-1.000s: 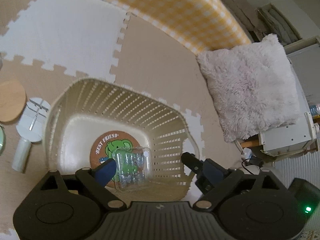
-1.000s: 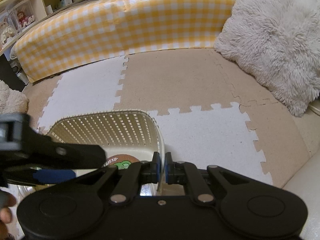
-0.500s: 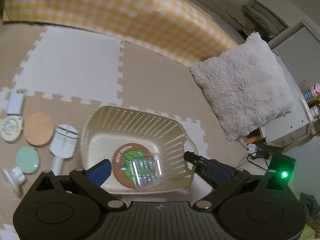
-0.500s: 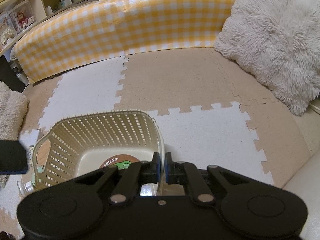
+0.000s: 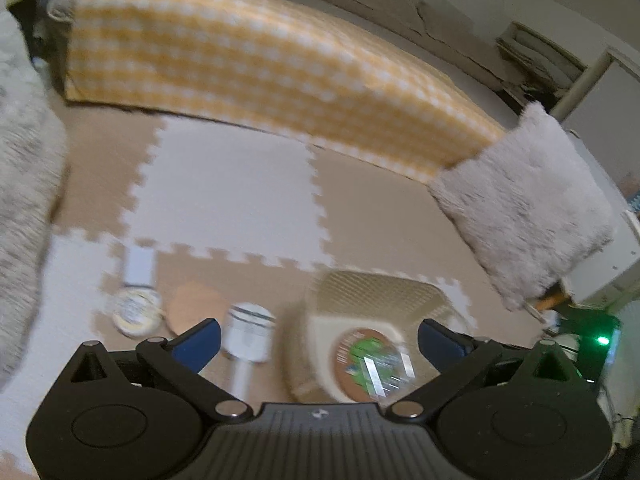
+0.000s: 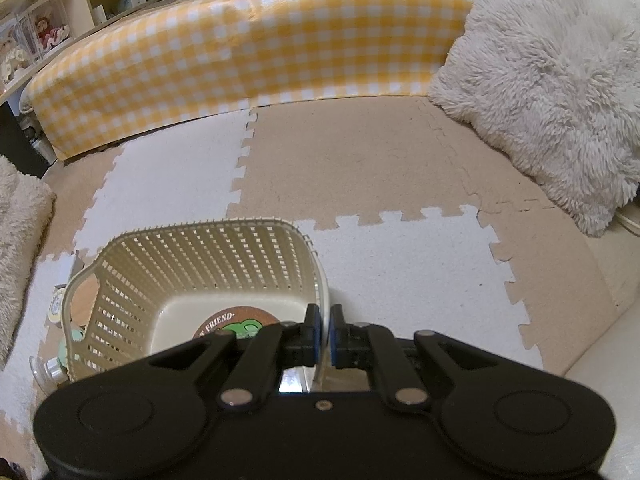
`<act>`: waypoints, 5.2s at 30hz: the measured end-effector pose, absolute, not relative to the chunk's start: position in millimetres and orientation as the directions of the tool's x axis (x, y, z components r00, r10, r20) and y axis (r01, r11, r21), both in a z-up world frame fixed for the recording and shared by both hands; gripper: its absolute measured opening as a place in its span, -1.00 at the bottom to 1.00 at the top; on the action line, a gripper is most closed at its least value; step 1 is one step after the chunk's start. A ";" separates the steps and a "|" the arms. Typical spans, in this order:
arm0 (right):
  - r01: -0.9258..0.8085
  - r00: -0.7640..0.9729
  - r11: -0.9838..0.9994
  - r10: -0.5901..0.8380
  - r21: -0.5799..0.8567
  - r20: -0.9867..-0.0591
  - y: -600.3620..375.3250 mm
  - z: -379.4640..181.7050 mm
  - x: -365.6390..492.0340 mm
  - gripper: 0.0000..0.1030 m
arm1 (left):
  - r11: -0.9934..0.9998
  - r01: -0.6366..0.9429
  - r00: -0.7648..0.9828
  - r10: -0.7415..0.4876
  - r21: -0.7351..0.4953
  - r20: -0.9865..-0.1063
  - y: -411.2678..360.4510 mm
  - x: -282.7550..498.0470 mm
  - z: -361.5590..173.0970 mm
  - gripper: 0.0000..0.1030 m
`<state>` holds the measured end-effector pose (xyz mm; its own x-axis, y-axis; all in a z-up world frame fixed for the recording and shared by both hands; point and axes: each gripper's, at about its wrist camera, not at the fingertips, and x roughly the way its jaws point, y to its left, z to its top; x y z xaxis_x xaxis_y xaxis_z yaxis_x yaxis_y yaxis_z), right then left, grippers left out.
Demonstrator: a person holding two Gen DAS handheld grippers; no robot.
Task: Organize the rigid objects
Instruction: 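Move the left tool to the round wooden disc and grasp it, then carry the wooden disc with the left tool and drop it into the basket, then move the left tool to the clear cup with mint-green lid and grasp it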
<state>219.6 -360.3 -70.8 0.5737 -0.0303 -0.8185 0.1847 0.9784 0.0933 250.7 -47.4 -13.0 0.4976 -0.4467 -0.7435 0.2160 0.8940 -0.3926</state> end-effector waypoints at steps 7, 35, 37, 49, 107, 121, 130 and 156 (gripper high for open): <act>0.182 0.574 0.979 -0.031 0.090 -0.818 -360.1 -71.0 219.7 -0.90 | 0.949 0.199 0.549 -0.314 -0.244 -0.774 -17.4 277.5 -33.6 1.00; 0.167 0.574 0.982 -0.027 0.084 -0.818 -359.5 -71.5 219.3 -0.89 | 0.813 0.582 0.427 -0.297 0.008 -0.854 -48.7 327.1 -151.8 0.38; 0.166 0.573 0.983 -0.028 0.083 -0.819 -359.6 -71.2 219.4 -0.89 | 0.801 0.598 0.427 -0.297 0.020 -0.854 -52.6 330.0 -155.6 0.38; 0.168 0.570 0.983 -0.031 0.079 -0.821 -359.0 -71.3 220.1 -0.89 | 0.829 0.558 0.398 -0.304 -0.035 -0.866 -50.2 336.9 -160.2 0.32; 0.198 0.546 0.970 0.012 0.143 -0.838 -366.5 -70.0 219.0 -0.89 | 0.634 0.761 0.313 -0.546 -0.139 -0.777 -241.1 277.1 -120.1 0.34; 0.198 0.546 0.969 0.015 0.146 -0.838 -366.3 -70.2 218.7 -0.89 | 0.643 0.754 0.308 -0.530 -0.137 -0.790 -236.7 272.6 -116.4 0.53; 0.200 0.548 0.966 0.026 0.162 -0.836 -369.0 -70.9 218.6 -0.89 | 0.661 0.741 0.343 -0.524 -0.119 -0.779 -224.3 258.1 -93.8 0.65; 0.196 0.543 0.967 0.030 0.161 -0.839 -368.1 -73.6 218.4 -0.89 | 0.805 0.584 0.473 -0.445 -0.108 -0.760 -115.5 208.1 -30.9 1.00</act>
<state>218.4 -368.1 -73.6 0.5433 0.0297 -0.8390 0.1957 0.9674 0.1610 208.1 -115.5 -30.9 0.4730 -0.4454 -0.7602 0.5835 0.8048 -0.1085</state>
